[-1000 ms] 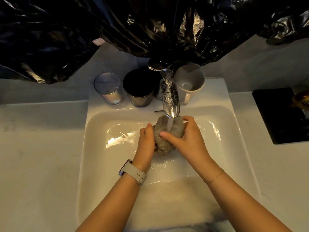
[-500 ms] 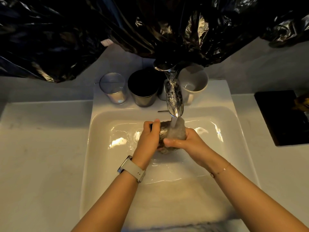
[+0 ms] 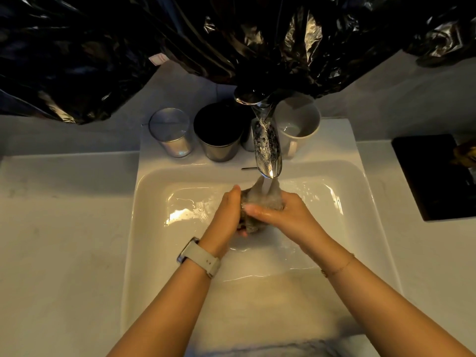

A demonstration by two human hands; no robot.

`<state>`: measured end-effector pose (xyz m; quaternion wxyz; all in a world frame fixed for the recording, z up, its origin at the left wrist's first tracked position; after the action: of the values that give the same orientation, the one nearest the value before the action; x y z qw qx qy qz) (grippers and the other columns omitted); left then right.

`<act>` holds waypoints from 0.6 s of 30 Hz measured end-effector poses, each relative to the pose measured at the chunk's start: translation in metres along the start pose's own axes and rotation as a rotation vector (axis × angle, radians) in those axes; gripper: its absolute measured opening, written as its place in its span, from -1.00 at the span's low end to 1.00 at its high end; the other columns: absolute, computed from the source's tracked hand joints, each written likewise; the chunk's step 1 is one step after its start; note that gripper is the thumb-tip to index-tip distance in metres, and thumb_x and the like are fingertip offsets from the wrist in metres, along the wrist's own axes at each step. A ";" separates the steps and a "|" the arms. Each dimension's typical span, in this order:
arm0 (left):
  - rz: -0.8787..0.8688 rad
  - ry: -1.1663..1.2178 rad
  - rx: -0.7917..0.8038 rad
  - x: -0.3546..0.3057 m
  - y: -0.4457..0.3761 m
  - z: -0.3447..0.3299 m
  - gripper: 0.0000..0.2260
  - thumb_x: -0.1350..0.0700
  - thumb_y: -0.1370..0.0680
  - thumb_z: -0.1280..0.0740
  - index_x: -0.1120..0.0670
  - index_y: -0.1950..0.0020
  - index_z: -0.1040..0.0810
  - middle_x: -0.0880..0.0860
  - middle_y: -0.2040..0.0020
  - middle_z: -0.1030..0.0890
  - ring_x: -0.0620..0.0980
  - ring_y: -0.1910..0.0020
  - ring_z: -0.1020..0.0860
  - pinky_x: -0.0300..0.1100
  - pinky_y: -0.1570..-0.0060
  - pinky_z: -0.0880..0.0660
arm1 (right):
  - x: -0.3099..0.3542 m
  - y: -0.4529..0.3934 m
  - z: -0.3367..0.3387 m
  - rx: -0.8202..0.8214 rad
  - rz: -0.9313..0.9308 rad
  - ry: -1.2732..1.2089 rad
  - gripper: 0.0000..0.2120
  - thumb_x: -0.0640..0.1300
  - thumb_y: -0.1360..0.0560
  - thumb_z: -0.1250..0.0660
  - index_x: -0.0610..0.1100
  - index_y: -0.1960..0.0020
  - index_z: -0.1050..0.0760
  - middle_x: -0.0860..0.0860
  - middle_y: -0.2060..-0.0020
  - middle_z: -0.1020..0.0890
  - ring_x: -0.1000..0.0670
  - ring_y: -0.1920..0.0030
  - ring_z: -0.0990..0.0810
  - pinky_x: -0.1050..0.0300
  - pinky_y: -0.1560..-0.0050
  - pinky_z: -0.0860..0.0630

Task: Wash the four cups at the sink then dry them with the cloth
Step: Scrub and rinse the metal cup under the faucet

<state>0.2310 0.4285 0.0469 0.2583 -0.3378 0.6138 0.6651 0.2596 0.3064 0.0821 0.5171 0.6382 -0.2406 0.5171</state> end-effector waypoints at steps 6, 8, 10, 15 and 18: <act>0.090 0.073 0.061 -0.006 0.009 0.009 -0.54 -0.16 -0.66 0.00 0.10 0.08 -0.54 0.05 0.37 -0.59 -0.04 0.36 -0.54 -0.20 0.33 -0.45 | 0.007 0.008 -0.001 0.160 0.116 0.241 -0.60 -0.27 -0.33 -0.56 -0.17 -0.14 -0.59 0.09 0.06 -0.68 0.29 0.09 -0.62 0.44 0.08 -0.46; 0.019 0.082 -0.011 -0.007 0.008 0.009 -0.56 -0.21 -0.60 -0.03 0.06 -0.05 -0.56 0.12 0.16 -0.68 0.00 0.20 -0.61 -0.14 0.22 -0.51 | 0.011 0.006 -0.002 0.136 0.137 0.159 -0.68 -0.29 -0.33 -0.55 -0.15 -0.06 -0.62 0.08 0.12 -0.71 0.20 0.09 -0.66 0.37 0.07 -0.51; -0.164 0.090 -0.112 -0.011 0.013 0.009 -0.68 -0.24 -0.56 -0.08 -0.09 -0.04 -0.50 0.06 0.09 -0.63 -0.01 0.13 -0.57 -0.06 0.15 -0.48 | 0.014 0.005 -0.002 0.123 0.127 -0.009 -0.74 -0.35 -0.34 -0.51 -0.13 0.02 -0.65 0.05 0.16 -0.73 0.08 0.09 -0.70 0.28 0.06 -0.56; -0.590 -0.082 -0.205 -0.023 0.029 0.013 -0.83 -0.18 -0.61 -0.09 -0.18 -0.04 -0.42 -0.03 0.04 -0.56 -0.08 0.05 -0.54 -0.19 0.03 -0.47 | 0.004 0.006 -0.006 0.096 -0.025 -0.279 -0.70 -0.28 -0.37 -0.46 -0.26 -0.10 -0.61 -0.12 0.05 -0.72 -0.04 0.03 -0.70 0.19 0.03 -0.58; -0.537 -0.191 -0.014 -0.015 0.019 0.009 -0.70 -0.26 -0.59 -0.05 -0.17 -0.18 -0.39 -0.09 -0.04 -0.56 -0.13 0.02 -0.55 -0.22 0.08 -0.48 | -0.007 0.010 -0.002 0.047 -0.073 -0.333 -0.70 -0.22 -0.39 -0.44 -0.22 -0.11 -0.61 -0.11 0.02 -0.71 -0.05 -0.01 -0.69 0.17 -0.02 -0.59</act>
<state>0.2245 0.4365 0.0707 0.4794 -0.4258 0.4706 0.6061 0.2481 0.3037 0.0794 0.4735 0.7352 -0.2874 0.3907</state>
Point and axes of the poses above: each hand's wrist, its own y-axis away from the middle knuckle, its own z-axis out of the back of the hand, x = y × z, the point moved 6 cm from there along -y, towards the middle knuckle
